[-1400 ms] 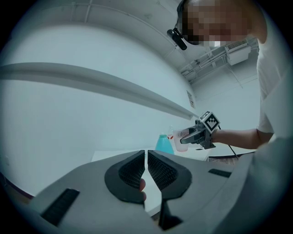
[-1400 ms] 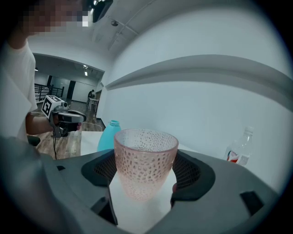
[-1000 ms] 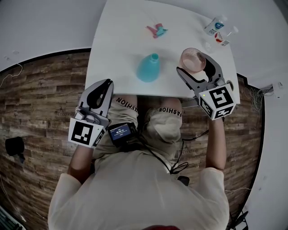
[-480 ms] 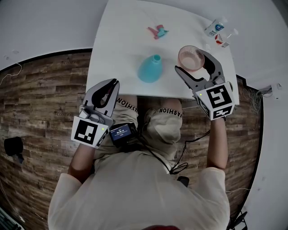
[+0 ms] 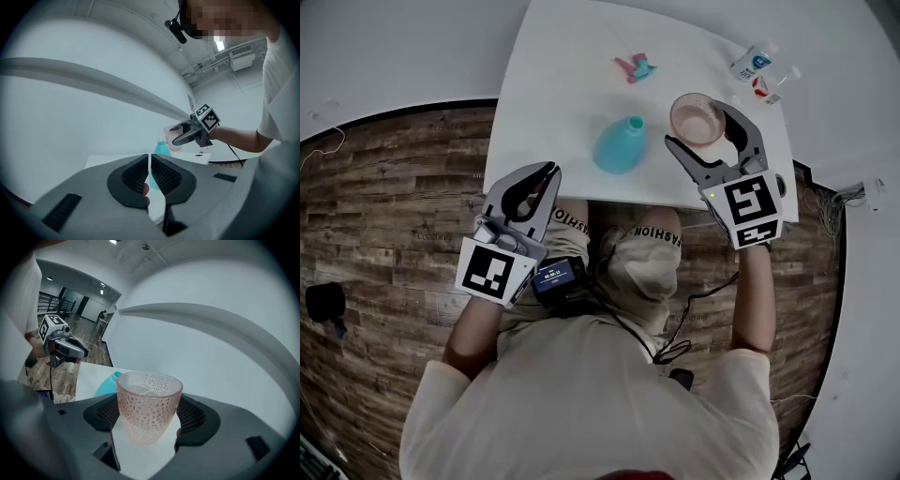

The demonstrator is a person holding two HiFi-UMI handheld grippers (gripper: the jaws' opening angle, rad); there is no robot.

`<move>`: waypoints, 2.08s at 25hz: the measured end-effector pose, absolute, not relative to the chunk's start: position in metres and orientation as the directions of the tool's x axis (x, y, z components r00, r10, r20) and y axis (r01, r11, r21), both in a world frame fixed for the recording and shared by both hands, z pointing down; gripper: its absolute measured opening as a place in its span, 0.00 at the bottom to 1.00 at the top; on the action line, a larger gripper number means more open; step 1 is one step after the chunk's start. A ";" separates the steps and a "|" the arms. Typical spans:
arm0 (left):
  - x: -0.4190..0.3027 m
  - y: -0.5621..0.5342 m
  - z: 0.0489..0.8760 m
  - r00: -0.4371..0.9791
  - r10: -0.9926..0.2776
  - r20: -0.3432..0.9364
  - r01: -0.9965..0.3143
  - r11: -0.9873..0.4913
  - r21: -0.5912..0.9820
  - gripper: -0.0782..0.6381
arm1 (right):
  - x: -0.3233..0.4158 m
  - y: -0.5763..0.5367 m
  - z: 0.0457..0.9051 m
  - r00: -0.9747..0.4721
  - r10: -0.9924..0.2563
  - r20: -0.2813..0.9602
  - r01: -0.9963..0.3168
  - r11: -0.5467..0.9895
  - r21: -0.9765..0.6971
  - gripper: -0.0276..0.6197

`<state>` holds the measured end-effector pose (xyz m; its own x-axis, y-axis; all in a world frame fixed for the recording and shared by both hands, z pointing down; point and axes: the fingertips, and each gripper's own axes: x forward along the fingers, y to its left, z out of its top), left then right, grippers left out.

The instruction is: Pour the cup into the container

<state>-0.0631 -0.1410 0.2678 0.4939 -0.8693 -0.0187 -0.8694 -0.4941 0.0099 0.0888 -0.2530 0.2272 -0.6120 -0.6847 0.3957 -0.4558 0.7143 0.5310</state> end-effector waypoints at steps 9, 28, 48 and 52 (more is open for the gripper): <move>-0.058 -0.141 0.265 0.499 -0.866 -0.001 -0.866 -0.499 0.031 0.13 | 0.079 -0.254 0.224 -0.604 -0.689 0.402 -0.431 0.706 0.562 0.61; -0.068 -0.143 0.263 0.491 -0.871 -0.016 -0.871 -0.491 0.014 0.12 | 0.105 -0.255 0.223 -0.617 -0.693 0.373 -0.509 0.713 0.482 0.61; -0.061 -0.142 0.254 0.526 -0.850 -0.019 -0.848 -0.526 0.065 0.12 | 0.129 -0.258 0.221 -0.583 -0.727 0.362 -0.522 0.677 0.520 0.61; -0.061 -0.140 0.254 0.529 -0.848 -0.018 -0.846 -0.529 0.064 0.12 | 0.120 -0.256 0.219 -0.591 -0.721 0.361 -0.509 0.681 0.527 0.61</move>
<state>-0.0607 -0.1405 0.2538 0.5292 -0.8483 -0.0176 -0.8461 -0.5292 0.0644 0.1202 -0.2562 0.2194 -0.5907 -0.7214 0.3614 -0.5090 0.6807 0.5269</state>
